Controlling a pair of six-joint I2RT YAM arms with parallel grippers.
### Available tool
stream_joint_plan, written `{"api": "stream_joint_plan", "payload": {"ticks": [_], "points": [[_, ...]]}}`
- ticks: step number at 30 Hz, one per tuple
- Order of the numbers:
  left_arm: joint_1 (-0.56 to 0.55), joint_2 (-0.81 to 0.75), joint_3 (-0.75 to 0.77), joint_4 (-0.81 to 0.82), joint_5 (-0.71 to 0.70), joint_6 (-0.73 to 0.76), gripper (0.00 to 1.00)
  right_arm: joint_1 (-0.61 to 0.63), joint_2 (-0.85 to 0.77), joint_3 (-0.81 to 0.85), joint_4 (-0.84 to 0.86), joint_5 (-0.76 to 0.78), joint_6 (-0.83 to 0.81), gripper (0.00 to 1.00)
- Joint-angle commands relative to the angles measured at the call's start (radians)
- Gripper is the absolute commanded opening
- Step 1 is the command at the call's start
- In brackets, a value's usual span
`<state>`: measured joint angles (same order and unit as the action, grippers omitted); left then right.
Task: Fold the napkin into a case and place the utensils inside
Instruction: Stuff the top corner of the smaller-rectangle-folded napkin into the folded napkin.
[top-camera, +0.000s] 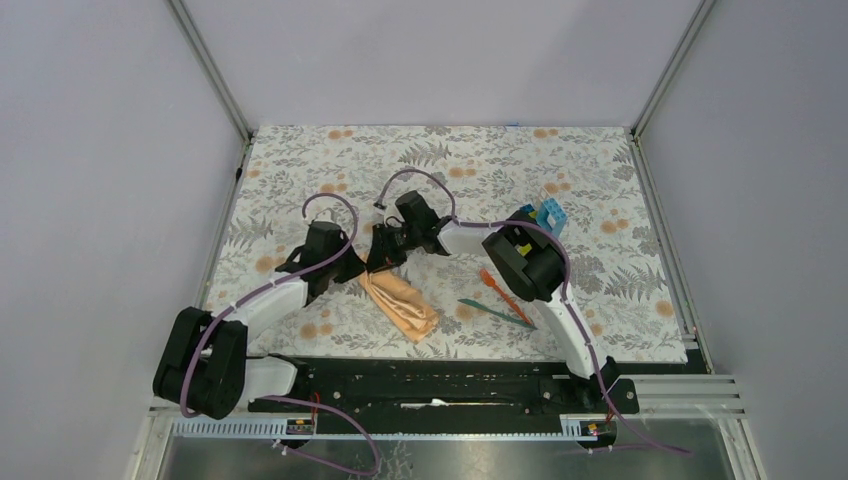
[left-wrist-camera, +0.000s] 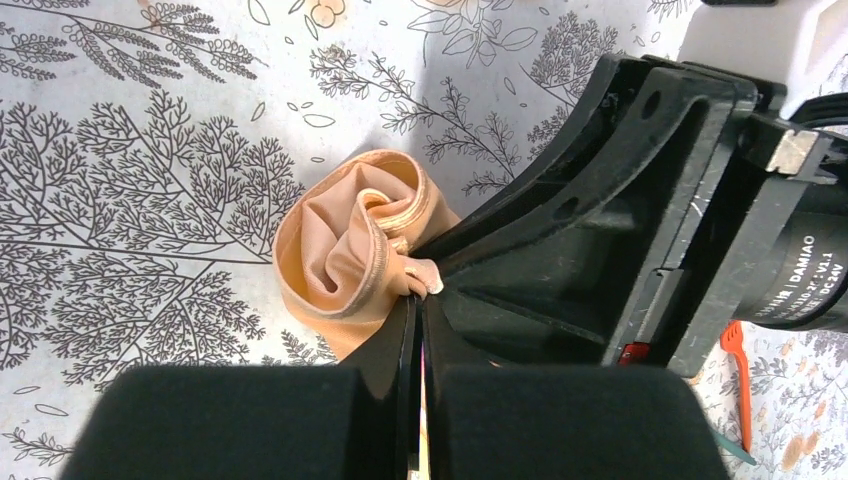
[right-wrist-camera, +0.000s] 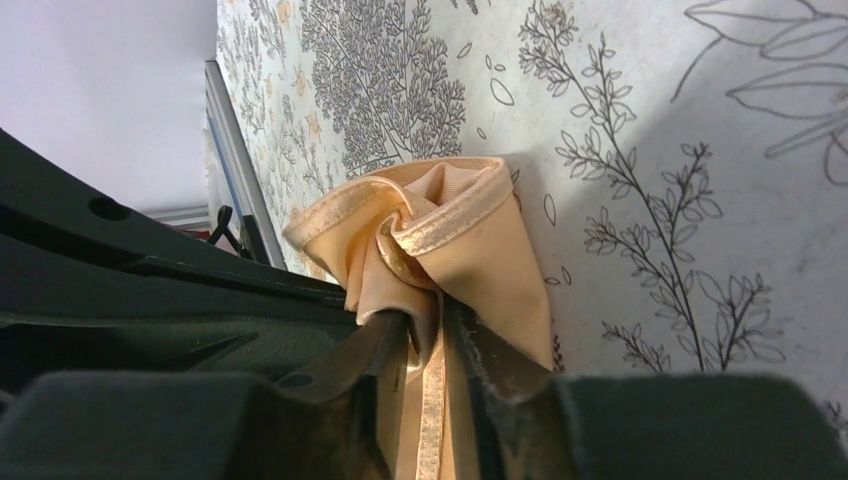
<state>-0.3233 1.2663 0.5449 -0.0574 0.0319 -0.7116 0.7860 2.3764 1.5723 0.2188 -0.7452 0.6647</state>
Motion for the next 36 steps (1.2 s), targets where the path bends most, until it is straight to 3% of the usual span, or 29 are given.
{"api": "stream_joint_plan", "payload": {"ticks": [1, 6, 20, 36], "points": [[-0.005, -0.043, -0.025, 0.064, -0.011, -0.021, 0.00, 0.013, -0.068, -0.010, -0.137, 0.023, -0.108, 0.33], [-0.003, -0.074, -0.058, 0.059, -0.029, -0.012, 0.00, -0.017, -0.158, -0.066, -0.100, 0.007, -0.100, 0.46], [-0.003, -0.091, -0.070, 0.059, -0.013, -0.003, 0.00, -0.030, -0.169, -0.008, -0.141, 0.027, -0.146, 0.56], [-0.003, -0.085, -0.069, 0.053, 0.006, -0.003, 0.00, -0.027, -0.122, 0.067, -0.171, 0.030, -0.173, 0.53]]}}
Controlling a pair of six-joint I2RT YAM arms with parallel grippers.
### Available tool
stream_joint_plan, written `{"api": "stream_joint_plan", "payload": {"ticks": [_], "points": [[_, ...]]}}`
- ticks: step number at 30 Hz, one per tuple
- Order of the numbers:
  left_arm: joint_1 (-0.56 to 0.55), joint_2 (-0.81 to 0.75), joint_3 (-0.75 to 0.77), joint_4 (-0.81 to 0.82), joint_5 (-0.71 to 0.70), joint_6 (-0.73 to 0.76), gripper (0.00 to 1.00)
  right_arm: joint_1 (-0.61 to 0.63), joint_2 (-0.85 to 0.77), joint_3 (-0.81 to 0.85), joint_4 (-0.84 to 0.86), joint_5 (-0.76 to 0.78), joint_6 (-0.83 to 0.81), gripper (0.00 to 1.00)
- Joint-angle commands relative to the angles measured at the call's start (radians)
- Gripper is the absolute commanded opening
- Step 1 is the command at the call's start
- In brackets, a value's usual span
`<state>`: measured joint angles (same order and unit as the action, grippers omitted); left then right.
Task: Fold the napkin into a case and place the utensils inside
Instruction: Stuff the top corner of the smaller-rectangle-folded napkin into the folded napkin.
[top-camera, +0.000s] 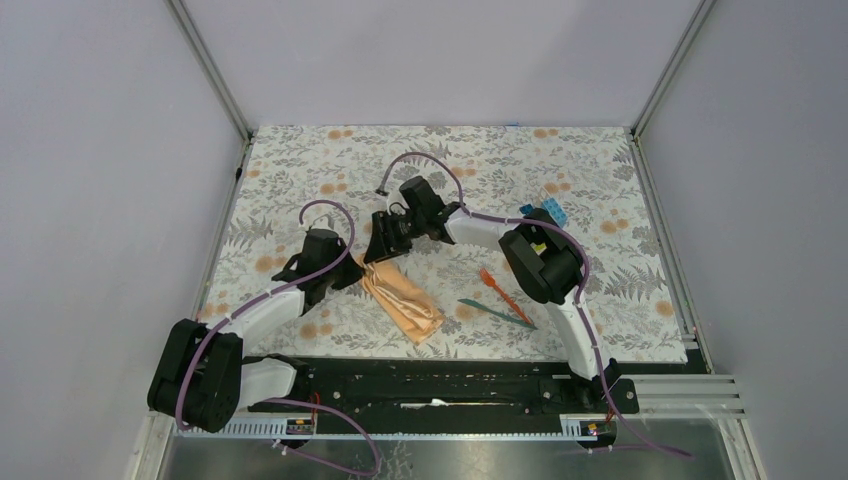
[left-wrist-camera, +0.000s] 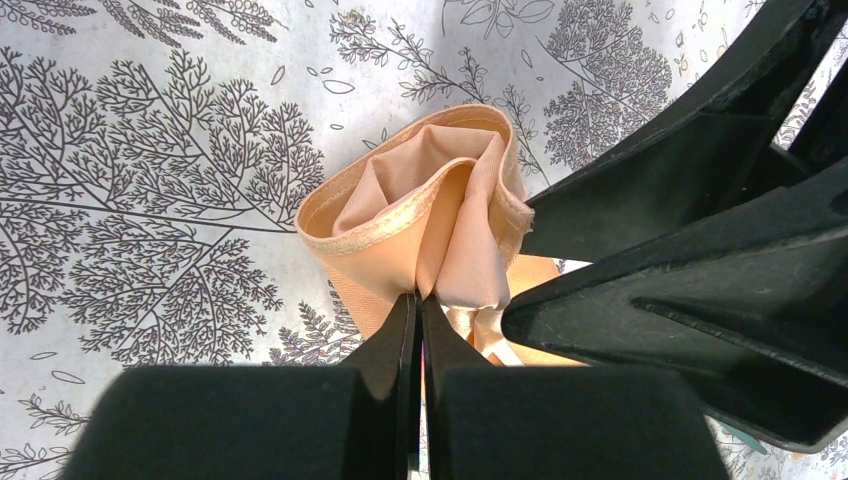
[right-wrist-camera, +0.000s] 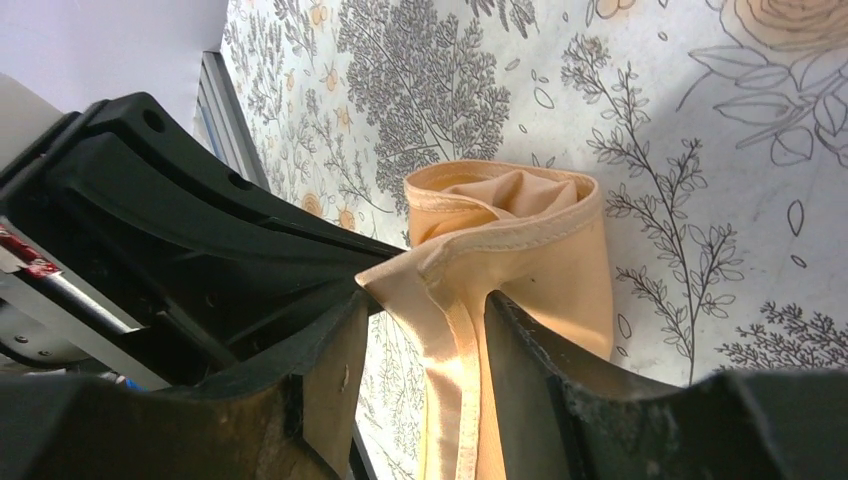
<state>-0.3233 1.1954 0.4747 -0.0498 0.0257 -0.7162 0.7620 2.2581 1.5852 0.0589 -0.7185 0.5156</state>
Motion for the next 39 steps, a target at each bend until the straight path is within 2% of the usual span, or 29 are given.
{"api": "stream_joint_plan", "payload": {"ticks": [1, 10, 16, 21, 25, 31, 33, 36, 39], "points": [[-0.003, -0.016, 0.002, 0.045, 0.013, 0.001, 0.00, -0.002, 0.001, 0.058, -0.011, 0.005, -0.026, 0.51], [-0.003, -0.012, 0.027, 0.079, 0.014, -0.005, 0.00, 0.025, 0.062, 0.034, 0.093, -0.085, 0.061, 0.21], [-0.005, 0.008, 0.085, 0.106, -0.003, -0.004, 0.00, 0.068, 0.116, 0.027, 0.098, -0.100, 0.089, 0.15], [-0.033, 0.070, 0.144, 0.101, 0.000, -0.017, 0.00, 0.084, 0.149, 0.030, 0.034, -0.035, 0.075, 0.09], [-0.044, 0.048, 0.138, 0.074, -0.036, -0.035, 0.00, 0.084, 0.123, 0.023, -0.040, 0.061, 0.025, 0.09], [-0.046, 0.049, 0.164, 0.009, -0.051, -0.060, 0.00, 0.098, 0.111, 0.055, -0.040, 0.054, 0.032, 0.11], [-0.046, 0.074, 0.161, 0.005, -0.033, -0.084, 0.00, 0.109, 0.154, 0.105, -0.037, 0.048, 0.062, 0.16], [-0.046, 0.070, 0.127, -0.014, -0.044, -0.107, 0.00, 0.090, 0.209, 0.174, -0.127, 0.043, 0.051, 0.21], [-0.045, 0.025, 0.072, -0.021, -0.072, -0.111, 0.00, 0.062, 0.102, 0.015, -0.009, 0.022, 0.060, 0.34]]}}
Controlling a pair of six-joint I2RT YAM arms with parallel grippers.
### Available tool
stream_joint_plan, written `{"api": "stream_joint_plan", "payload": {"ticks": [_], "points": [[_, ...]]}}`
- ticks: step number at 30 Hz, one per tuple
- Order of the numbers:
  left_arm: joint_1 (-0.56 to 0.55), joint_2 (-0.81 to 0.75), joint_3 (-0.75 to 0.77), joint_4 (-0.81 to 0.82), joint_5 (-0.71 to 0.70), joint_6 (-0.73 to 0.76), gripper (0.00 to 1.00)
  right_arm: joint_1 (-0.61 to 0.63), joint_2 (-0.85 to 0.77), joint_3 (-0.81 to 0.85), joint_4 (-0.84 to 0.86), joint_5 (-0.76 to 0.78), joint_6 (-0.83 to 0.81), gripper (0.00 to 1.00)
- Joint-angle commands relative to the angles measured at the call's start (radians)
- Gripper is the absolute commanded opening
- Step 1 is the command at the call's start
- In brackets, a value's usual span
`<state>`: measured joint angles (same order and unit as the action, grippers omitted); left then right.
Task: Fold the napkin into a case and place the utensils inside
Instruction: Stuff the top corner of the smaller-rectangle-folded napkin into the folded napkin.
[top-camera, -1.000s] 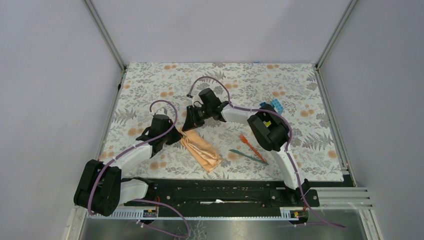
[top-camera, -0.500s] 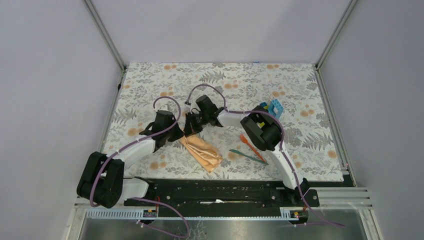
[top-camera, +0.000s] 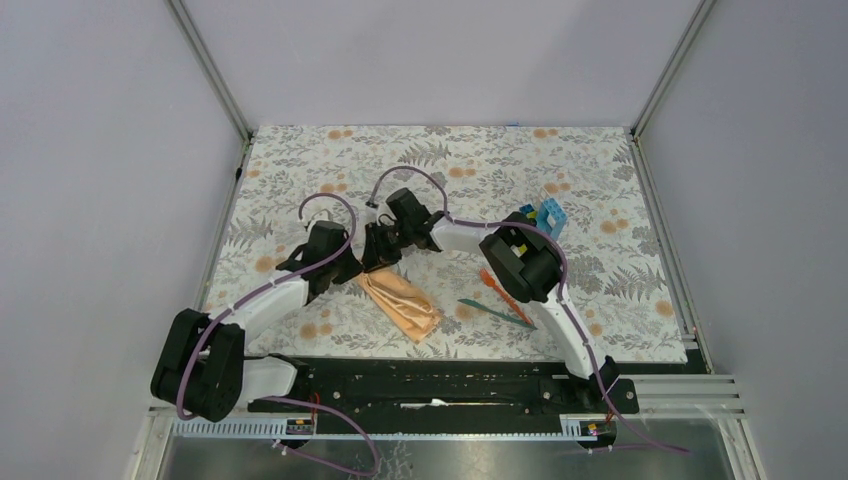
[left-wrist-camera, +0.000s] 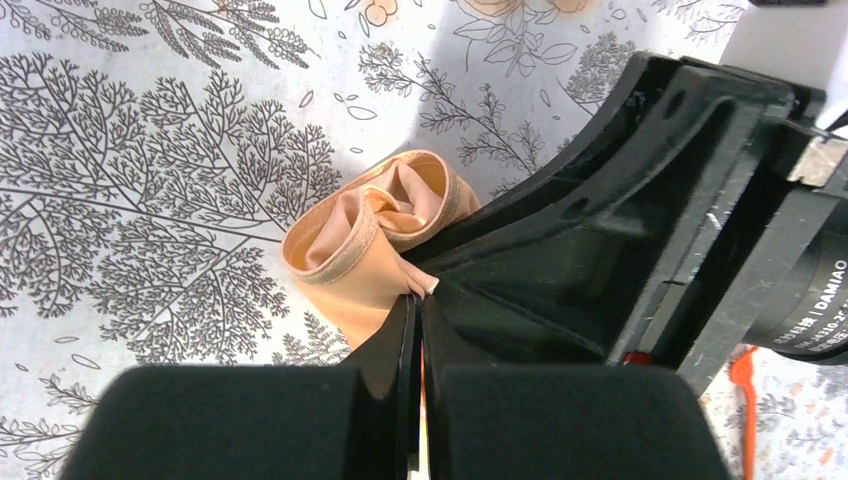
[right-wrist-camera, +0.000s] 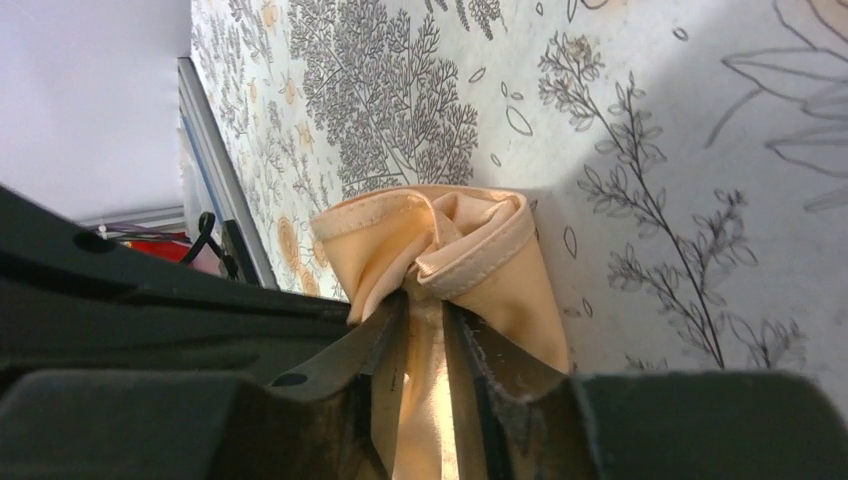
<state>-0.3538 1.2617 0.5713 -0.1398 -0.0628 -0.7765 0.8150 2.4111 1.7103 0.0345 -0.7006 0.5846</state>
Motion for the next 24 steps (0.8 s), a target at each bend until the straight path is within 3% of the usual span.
{"api": "stream_joint_plan", "payload": {"ticks": [1, 5, 11, 24], "points": [[-0.014, -0.051, -0.040, 0.068, 0.011, -0.048, 0.00, -0.003, -0.083, -0.131, 0.034, -0.025, -0.003, 0.35], [-0.013, -0.077, -0.081, 0.069, 0.002, -0.040, 0.00, -0.049, -0.153, -0.204, 0.134, -0.112, 0.056, 0.37], [-0.012, -0.120, -0.100, 0.053, -0.012, -0.018, 0.00, -0.069, -0.182, -0.206, 0.155, -0.130, 0.067, 0.36], [-0.013, -0.116, -0.085, 0.070, 0.005, -0.010, 0.00, -0.057, -0.113, -0.148, 0.229, -0.168, 0.130, 0.17]]}}
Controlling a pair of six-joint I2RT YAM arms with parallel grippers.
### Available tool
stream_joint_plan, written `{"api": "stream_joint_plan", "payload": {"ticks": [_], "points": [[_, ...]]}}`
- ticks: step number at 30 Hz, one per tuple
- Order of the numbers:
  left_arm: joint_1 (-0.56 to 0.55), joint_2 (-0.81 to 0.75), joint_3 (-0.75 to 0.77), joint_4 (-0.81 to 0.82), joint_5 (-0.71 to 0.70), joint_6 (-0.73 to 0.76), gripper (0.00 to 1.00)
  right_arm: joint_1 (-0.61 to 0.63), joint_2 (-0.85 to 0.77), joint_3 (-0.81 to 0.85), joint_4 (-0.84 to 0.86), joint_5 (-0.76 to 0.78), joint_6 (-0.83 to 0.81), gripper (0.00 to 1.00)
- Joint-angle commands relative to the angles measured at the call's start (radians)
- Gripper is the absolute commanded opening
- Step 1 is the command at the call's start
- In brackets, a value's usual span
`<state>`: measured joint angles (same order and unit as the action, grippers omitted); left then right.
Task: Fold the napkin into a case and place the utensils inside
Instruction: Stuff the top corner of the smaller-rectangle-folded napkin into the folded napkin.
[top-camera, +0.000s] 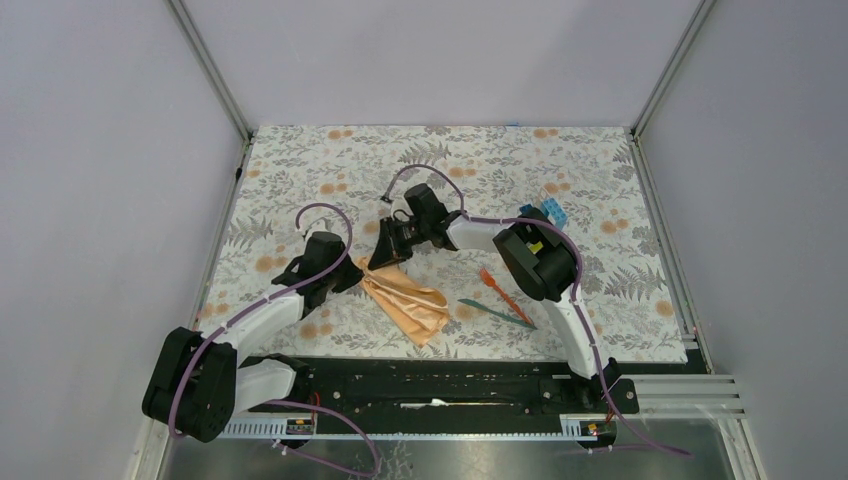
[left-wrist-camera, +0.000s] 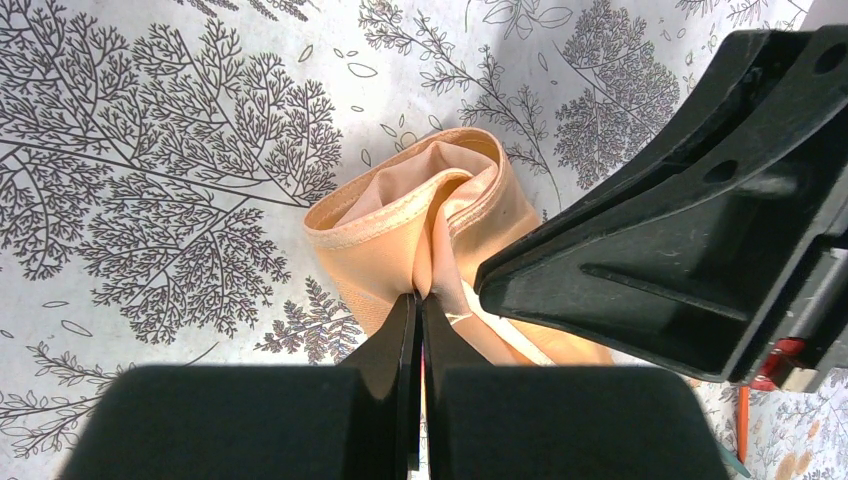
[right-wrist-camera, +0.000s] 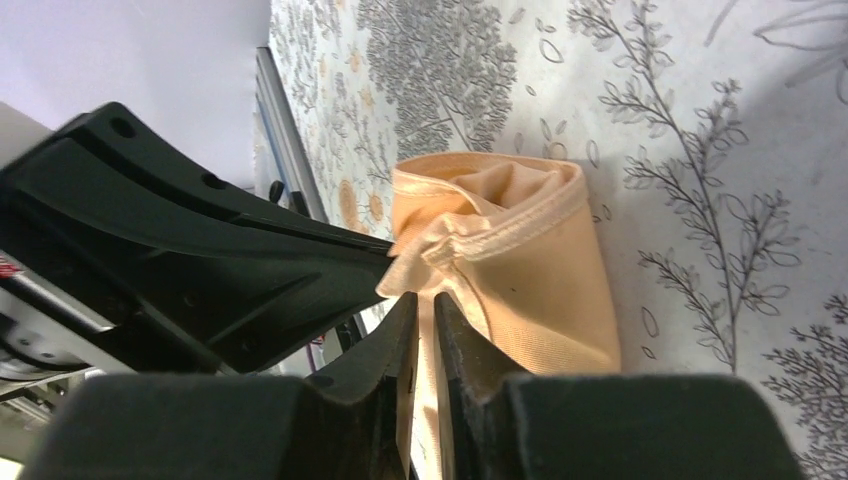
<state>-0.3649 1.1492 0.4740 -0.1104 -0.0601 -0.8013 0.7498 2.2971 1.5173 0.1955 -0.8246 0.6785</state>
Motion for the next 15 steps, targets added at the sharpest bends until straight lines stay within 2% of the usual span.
{"api": "stream_joint_plan", "payload": {"ticks": [1, 7, 10, 12, 15], "points": [[-0.002, -0.004, 0.016, 0.042, 0.004, 0.017, 0.00, 0.014, 0.008, 0.042, 0.081, -0.048, 0.048, 0.15], [-0.002, -0.021, 0.032, 0.065, 0.011, 0.015, 0.00, 0.048, 0.054, 0.026, 0.161, -0.053, 0.124, 0.12], [-0.002, -0.021, 0.050, 0.075, 0.008, 0.013, 0.00, 0.078, 0.085, 0.032, 0.177, -0.041, 0.162, 0.07], [-0.003, -0.013, 0.063, 0.083, 0.004, 0.007, 0.00, 0.095, 0.096, 0.025, 0.170, -0.004, 0.177, 0.04], [-0.007, 0.014, 0.091, 0.091, 0.005, 0.001, 0.00, 0.104, 0.101, 0.014, 0.145, 0.061, 0.173, 0.06]]}}
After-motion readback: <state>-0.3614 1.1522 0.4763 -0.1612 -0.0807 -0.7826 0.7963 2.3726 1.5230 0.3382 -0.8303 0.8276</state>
